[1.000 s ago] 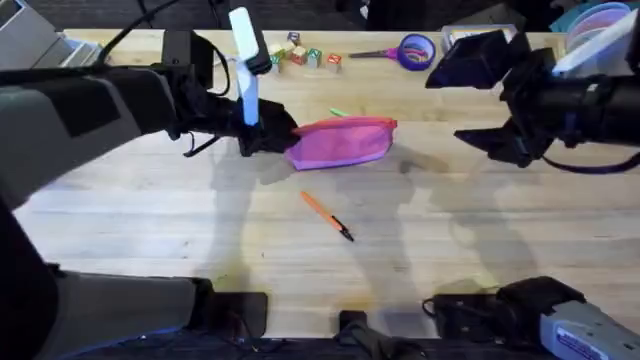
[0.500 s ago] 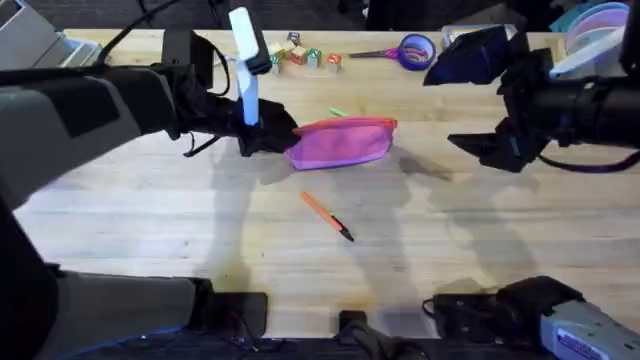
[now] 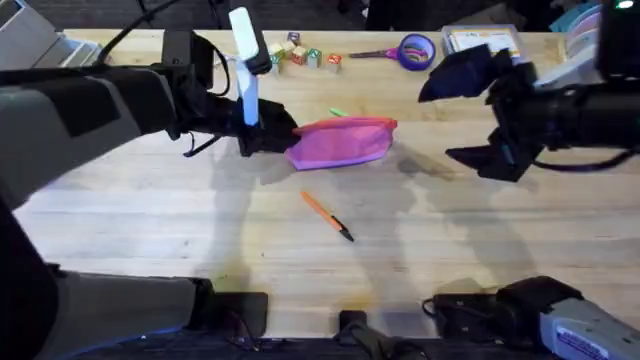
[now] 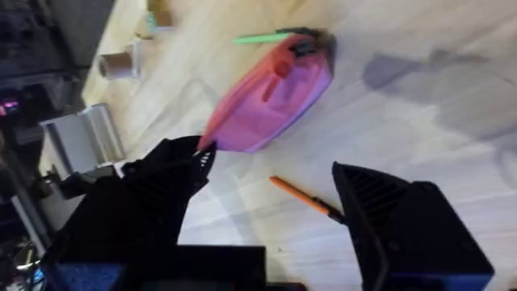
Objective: Unzip the bag, pick up the pens from the table one at a time and place them inside, then zip the bag closed.
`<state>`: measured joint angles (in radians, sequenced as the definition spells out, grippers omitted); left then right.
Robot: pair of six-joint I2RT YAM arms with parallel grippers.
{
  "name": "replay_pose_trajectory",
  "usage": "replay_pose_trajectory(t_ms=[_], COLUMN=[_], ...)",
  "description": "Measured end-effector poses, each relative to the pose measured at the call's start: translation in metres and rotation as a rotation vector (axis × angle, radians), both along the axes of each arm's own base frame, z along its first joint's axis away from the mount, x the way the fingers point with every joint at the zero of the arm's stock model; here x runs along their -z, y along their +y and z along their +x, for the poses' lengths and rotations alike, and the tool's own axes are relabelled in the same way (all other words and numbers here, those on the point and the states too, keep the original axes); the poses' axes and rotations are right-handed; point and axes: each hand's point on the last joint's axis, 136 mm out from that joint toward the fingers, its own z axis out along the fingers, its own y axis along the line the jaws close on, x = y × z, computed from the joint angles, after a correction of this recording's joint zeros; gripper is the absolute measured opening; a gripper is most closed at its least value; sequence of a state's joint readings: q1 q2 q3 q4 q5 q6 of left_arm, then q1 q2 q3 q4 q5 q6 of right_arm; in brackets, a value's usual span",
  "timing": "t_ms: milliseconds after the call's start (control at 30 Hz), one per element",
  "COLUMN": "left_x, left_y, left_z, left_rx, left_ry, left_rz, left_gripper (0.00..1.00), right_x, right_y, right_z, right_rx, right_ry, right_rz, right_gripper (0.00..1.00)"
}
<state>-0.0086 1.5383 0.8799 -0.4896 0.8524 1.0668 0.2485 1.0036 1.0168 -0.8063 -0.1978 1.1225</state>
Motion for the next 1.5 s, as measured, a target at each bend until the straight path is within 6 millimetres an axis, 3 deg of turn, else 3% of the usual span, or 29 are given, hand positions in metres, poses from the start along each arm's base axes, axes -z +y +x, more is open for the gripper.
replay_pose_trajectory(t_ms=[433, 1200, 1233, 1333, 1500], left_x=[0.000, 0.000, 0.000, 0.000, 0.000], left_y=[0.000, 0.000, 0.000, 0.000, 0.000], left_z=[0.000, 0.000, 0.000, 0.000, 0.000], left_rx=[0.000, 0.000, 0.000, 0.000, 0.000], left_ry=[0.000, 0.000, 0.000, 0.001, 0.001], left_rz=[0.000, 0.000, 0.000, 0.000, 0.000], left_gripper=[0.042, 0.042, 0.043, 0.044, 0.044], right_x=[0.038, 0.083, 0.094, 0.096, 0.097], right_y=[0.005, 0.017, 0.019, 0.019, 0.020], right_z=[0.021, 0.067, 0.068, 0.071, 0.075], right_rx=[0.010, 0.038, 0.039, 0.045, 0.046], right_ry=[0.123, 0.173, 0.206, 0.206, 0.196], right_rz=[-0.024, -0.016, -0.023, -0.019, -0.015], right_gripper=[0.999, 0.999, 0.964, 0.855, 0.777])
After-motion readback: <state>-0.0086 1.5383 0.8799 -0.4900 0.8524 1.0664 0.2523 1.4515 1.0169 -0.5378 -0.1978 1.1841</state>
